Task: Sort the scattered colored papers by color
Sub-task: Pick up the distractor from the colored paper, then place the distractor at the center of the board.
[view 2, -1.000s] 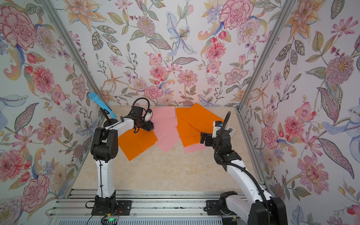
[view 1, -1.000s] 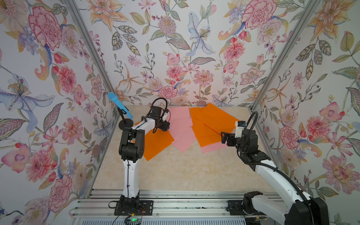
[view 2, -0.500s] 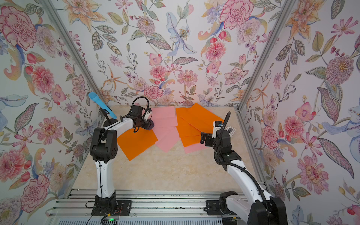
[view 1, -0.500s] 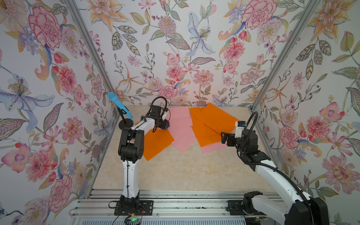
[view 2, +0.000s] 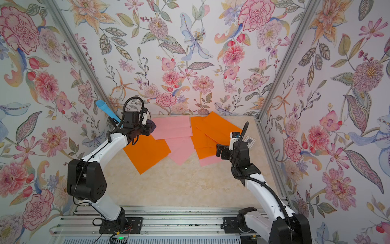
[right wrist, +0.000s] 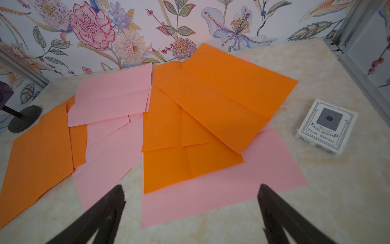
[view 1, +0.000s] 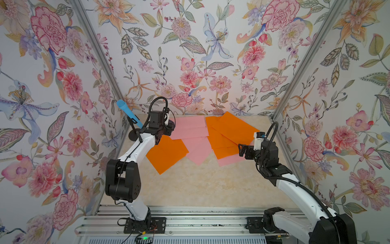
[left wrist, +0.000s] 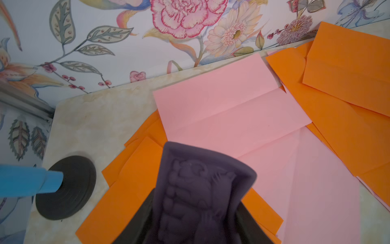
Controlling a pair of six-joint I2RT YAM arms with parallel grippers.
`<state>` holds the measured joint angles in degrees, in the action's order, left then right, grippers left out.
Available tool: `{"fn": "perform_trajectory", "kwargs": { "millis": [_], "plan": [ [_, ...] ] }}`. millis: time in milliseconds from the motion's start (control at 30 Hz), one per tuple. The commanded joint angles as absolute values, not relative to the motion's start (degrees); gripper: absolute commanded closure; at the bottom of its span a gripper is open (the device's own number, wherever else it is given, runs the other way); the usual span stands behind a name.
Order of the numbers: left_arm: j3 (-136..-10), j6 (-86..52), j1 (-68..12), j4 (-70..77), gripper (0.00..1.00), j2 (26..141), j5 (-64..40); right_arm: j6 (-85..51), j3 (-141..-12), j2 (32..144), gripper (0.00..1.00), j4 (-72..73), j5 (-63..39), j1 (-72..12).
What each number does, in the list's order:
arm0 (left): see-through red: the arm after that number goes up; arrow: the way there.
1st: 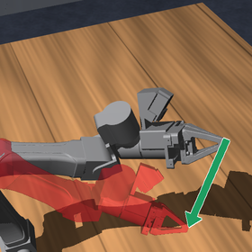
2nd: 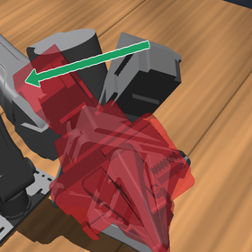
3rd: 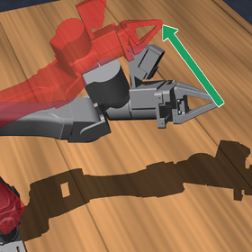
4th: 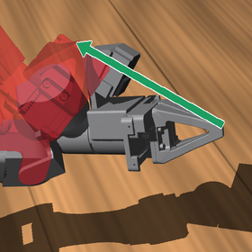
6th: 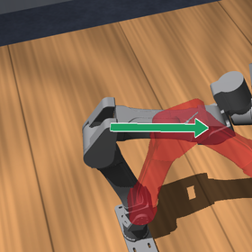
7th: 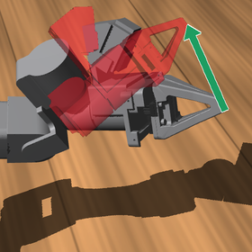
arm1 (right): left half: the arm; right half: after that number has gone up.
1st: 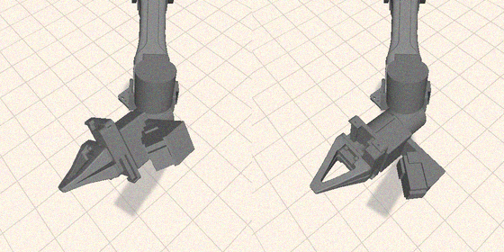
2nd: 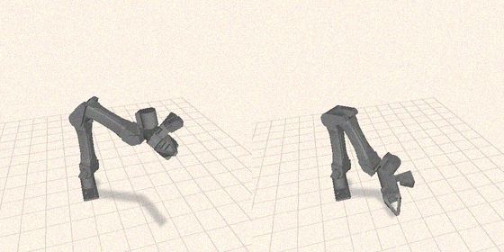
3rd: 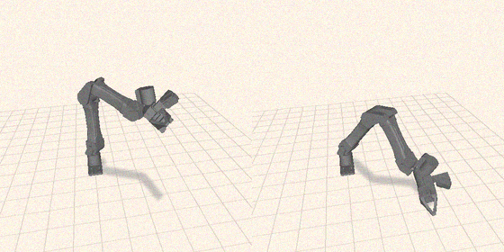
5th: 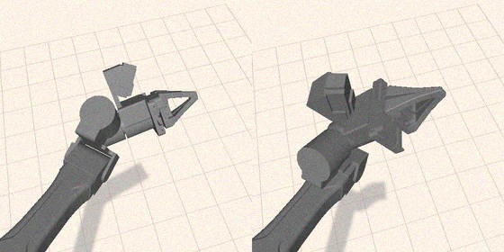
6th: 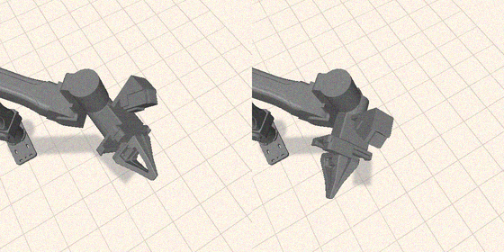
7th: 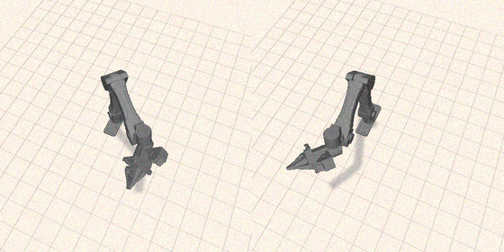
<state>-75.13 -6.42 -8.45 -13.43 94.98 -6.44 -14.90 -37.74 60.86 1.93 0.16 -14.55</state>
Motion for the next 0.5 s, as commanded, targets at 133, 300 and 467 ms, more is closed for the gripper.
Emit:
{"fn": "perform_trajectory", "kwargs": {
  "millis": [133,300,467],
  "plan": [
    [-58.2,-21.6,-0.6,-8.8,0.49,80.4,0.8,-16.0,-36.9,60.1,0.00,2.4,-0.8,-15.5],
    [-51.5,-28.1,6.5,-9.8,0.51,77.5,4.6,-16.0,-37.0,60.5,0.00,2.7,-0.5,-15.8],
    [-46.6,-35.7,17.2,-5.8,0.52,79.2,2.6,-16.0,-37.1,60.2,0.00,2.6,-0.4,-16.0]
  ]
}}
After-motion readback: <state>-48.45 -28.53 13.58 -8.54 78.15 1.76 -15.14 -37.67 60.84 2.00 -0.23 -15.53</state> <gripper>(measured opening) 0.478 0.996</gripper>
